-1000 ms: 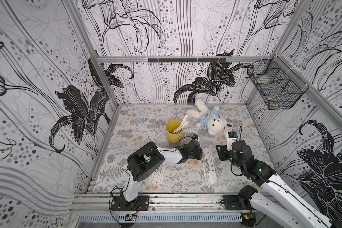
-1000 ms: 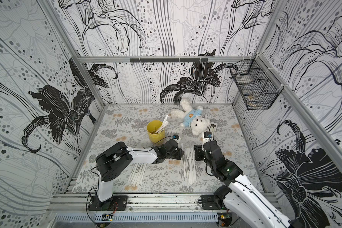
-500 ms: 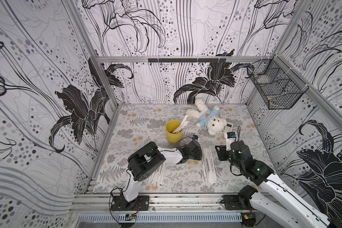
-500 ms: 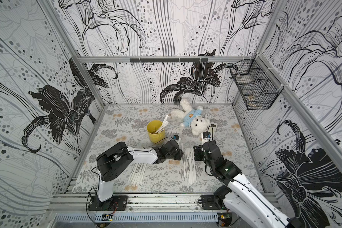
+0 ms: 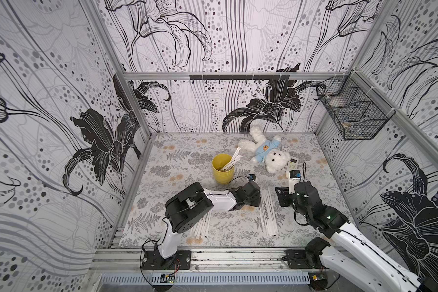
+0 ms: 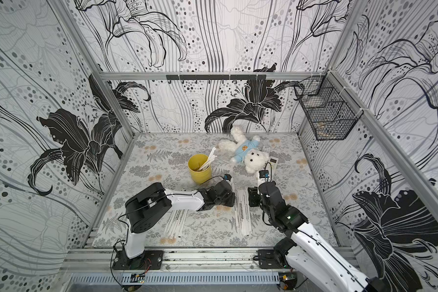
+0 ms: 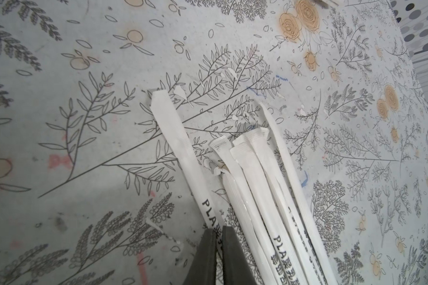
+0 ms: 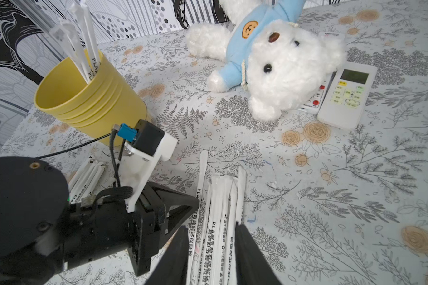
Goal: Take the straws out of the storage container
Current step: Adjust the straw at the center of the board.
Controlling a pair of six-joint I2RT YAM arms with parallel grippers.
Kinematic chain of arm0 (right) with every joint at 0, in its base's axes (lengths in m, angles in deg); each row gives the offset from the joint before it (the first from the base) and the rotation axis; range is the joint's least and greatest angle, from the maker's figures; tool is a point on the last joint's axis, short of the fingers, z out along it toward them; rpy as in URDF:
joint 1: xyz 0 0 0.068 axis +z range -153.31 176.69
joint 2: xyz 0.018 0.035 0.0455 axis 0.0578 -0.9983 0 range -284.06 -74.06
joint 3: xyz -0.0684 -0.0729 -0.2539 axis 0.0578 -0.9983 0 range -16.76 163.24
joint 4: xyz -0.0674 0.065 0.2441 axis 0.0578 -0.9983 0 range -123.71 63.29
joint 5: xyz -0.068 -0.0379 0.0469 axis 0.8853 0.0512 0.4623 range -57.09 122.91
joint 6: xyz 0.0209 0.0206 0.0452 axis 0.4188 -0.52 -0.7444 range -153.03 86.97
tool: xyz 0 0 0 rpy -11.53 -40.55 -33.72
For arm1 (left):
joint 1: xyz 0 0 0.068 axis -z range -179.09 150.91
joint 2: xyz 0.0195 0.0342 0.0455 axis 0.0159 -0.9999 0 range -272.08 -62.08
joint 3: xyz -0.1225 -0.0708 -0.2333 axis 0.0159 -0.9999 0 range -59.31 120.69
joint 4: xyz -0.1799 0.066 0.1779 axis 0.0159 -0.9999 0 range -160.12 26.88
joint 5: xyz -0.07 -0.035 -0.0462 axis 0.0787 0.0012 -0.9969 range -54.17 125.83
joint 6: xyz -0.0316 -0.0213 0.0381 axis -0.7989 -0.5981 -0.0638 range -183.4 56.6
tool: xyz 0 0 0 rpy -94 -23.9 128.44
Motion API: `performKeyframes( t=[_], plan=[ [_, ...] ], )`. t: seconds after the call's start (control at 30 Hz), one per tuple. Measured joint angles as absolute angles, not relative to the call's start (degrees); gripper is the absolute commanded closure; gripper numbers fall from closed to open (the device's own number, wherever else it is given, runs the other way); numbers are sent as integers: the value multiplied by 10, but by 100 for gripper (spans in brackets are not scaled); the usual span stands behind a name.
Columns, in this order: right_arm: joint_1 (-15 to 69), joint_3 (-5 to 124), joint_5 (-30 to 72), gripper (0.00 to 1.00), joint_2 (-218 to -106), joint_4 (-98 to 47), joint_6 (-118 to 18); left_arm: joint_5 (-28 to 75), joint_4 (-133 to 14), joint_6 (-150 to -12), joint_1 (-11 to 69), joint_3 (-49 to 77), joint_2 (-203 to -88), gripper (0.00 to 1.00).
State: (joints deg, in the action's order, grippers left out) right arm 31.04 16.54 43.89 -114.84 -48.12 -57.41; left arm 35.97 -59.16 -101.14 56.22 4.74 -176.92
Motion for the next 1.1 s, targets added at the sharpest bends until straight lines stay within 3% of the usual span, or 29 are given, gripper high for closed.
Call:
performKeyframes(
  t=[0.8, 1.1],
  plan=[
    [310, 157, 446, 65, -1123, -481, -574, 345, -546, -1115, 604, -28, -1727, 88],
    [310, 147, 445, 65, -1114, -481, -574, 322, -447, -1180, 610, -87, -1718, 85]
  ],
)
